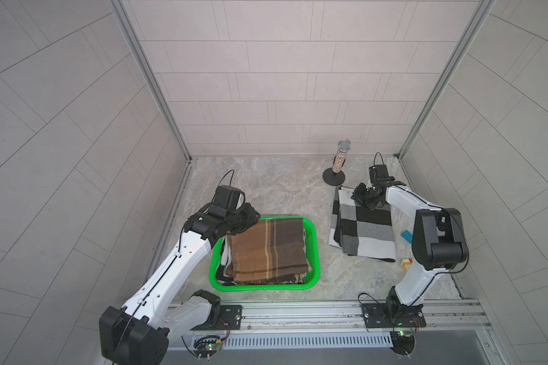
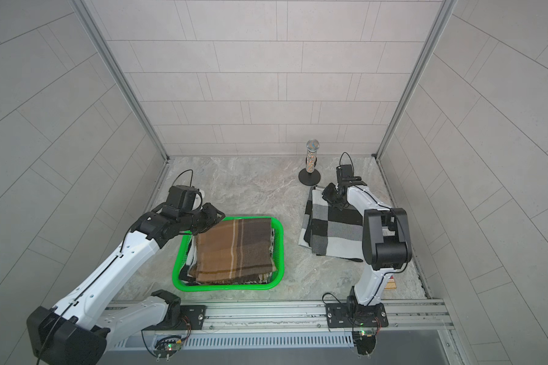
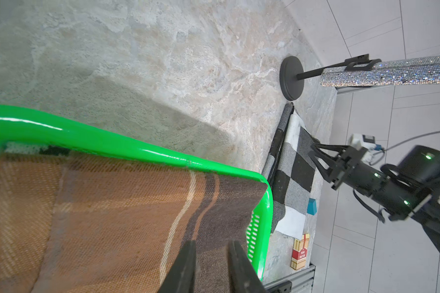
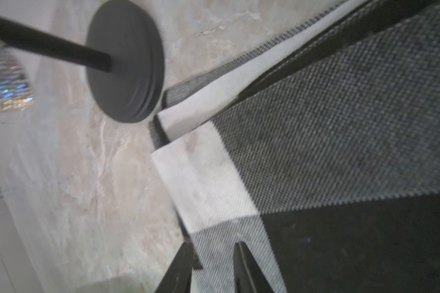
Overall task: Put the folded scarf in the basket
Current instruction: Move the scarf to the center of the board.
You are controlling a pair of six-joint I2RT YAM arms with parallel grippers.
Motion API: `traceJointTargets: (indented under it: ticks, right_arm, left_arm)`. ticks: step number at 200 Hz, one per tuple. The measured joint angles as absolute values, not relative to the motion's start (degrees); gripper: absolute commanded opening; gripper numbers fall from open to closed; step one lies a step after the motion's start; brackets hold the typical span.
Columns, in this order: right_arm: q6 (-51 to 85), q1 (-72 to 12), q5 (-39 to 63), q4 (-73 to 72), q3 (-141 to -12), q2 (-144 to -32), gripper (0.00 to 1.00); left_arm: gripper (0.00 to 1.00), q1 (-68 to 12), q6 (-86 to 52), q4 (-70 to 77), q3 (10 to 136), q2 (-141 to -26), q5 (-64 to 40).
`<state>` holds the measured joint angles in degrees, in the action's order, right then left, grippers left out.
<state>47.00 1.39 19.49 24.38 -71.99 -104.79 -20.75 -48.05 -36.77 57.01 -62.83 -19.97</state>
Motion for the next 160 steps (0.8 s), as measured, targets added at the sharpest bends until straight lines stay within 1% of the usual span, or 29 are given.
traceJointTargets:
  ticks: [21,36,66,122,150,160]
  right_arm:
    - [46.6,1.1,20.1,26.5,-76.3,-111.3,0.31]
    - [45.8,-0.3,20.0,27.6,-77.6,-113.3,0.32]
    - [44.9,-4.1,20.4,27.6,-77.1,-113.1,0.31]
    - [45.5,-11.8,22.0,22.1,-70.3,-109.1,0.31]
    - [46.3,-15.9,22.9,19.6,-68.9,-108.6,0.31]
    - [46.6,-17.7,23.2,19.0,-68.7,-108.6,0.32]
  left_arm:
    - [0.28,-20.8,-46.5,-36.8,59.0,-65.4,-20.9]
    - [0.28,-20.8,-45.9,-36.7,59.5,-66.9,-21.4]
    - [0.28,-20.8,-45.1,-36.6,59.9,-69.1,-21.9]
    - [0.29,-20.8,-44.9,-36.1,60.9,-70.7,-21.9]
    - [0.37,-20.8,-44.3,-35.6,62.3,-72.9,-22.0]
    - [0.39,-20.8,-43.9,-35.5,63.3,-74.2,-22.0]
